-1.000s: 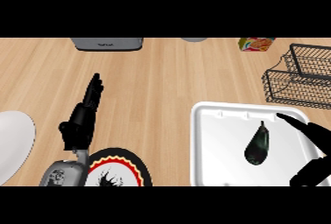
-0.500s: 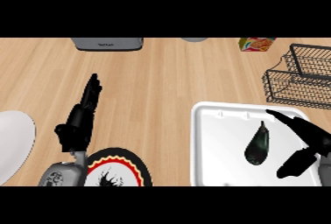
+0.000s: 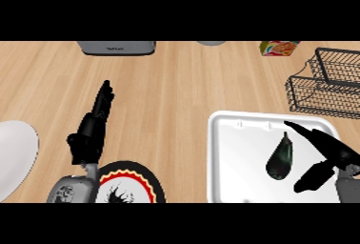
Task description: Pick the eggplant from the tray and place it in the tiered basket
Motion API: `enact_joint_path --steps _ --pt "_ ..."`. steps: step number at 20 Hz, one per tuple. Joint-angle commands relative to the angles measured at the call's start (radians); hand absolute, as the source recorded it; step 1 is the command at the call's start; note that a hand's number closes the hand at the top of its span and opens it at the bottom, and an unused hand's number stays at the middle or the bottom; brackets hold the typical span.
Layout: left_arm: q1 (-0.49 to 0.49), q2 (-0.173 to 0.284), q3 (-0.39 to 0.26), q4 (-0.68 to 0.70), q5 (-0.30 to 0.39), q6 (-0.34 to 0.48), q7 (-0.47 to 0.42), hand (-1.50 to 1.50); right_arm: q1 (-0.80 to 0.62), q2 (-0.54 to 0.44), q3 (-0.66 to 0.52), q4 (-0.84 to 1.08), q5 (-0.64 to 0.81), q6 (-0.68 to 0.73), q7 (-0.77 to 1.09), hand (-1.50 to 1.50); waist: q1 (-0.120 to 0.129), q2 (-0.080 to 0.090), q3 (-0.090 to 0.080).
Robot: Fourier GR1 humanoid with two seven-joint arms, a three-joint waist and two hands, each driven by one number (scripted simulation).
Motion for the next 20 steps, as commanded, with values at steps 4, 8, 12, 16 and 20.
enact_joint_path --steps 4,8,12,16,20 --pt "0.017 0.026 0.032 -0.031 0.018 -0.039 0.015 0.00 -0.053 0.048 0.008 0.042 0.027 -0.032 0.030 -1.50 0.001 0.000 0.000" --pt "0.049 -0.009 -0.008 -0.036 -0.011 -0.020 -0.008 0.00 0.014 0.061 0.019 0.056 0.045 -0.076 -0.043 -1.50 0.000 0.000 0.000" --pt "0.001 -0.003 0.016 -0.010 0.007 -0.032 -0.006 0.00 0.016 0.137 0.017 -0.010 0.027 -0.118 0.033 -1.50 -0.002 -0.001 0.000" --pt "0.068 -0.014 -0.023 -0.119 -0.018 -0.007 0.045 0.00 0.110 0.092 0.046 0.030 0.135 -0.276 -0.152 1.50 0.000 -0.001 0.000" --pt "-0.023 -0.014 0.014 -0.032 -0.012 -0.004 0.050 0.00 0.032 0.062 0.083 0.113 0.229 -0.355 -0.204 1.50 -0.001 0.000 0.000"
